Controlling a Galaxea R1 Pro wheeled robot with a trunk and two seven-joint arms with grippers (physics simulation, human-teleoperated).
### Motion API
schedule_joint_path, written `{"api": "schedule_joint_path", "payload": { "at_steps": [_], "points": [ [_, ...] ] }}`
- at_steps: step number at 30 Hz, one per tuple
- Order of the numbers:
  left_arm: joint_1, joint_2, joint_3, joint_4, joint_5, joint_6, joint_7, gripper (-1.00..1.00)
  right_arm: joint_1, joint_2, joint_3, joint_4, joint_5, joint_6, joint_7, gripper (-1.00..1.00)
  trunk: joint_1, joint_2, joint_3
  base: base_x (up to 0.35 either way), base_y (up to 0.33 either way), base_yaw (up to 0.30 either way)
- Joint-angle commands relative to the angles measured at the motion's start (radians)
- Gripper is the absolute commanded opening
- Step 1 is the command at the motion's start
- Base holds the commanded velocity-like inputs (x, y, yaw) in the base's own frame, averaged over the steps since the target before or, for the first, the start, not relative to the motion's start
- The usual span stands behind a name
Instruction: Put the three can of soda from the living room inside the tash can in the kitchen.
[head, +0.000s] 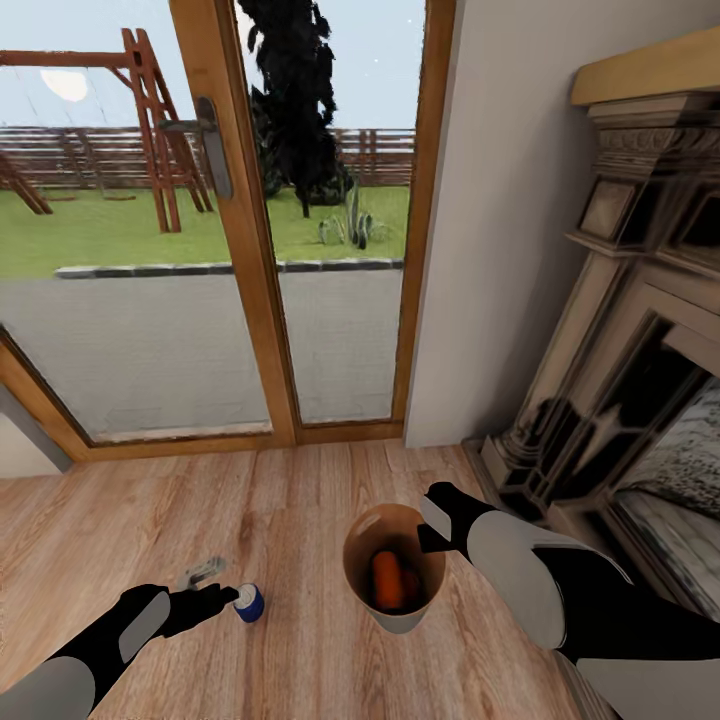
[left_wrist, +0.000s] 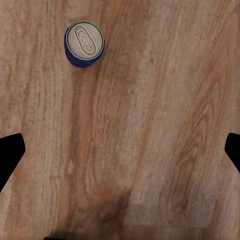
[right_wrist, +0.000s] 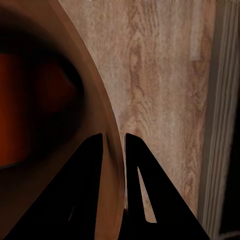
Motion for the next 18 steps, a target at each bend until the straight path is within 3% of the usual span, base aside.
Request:
{"api": "schedule_joint_path", "payload": {
  "at_steps": [1, 18],
  "points": [
    [0.0, 0.0, 0.0, 0.0, 0.0, -0.001, 0.0, 1.0, 0.0, 0.0, -0.013, 0.0, -0.009, -0.003, 0.003, -1.0, 0.0, 0.0, 0.0, 0.0, 0.0, 0.154],
    [0.0, 0.0, 0.0, 0.0, 0.0, -0.03, -0.001, 1.0, 0.0, 0.0, -0.012, 0.003, -0.009, 0.0, 0.003, -1.0, 0.0, 0.0, -0.013, 0.001, 0.0, 0.216]
  ]
}}
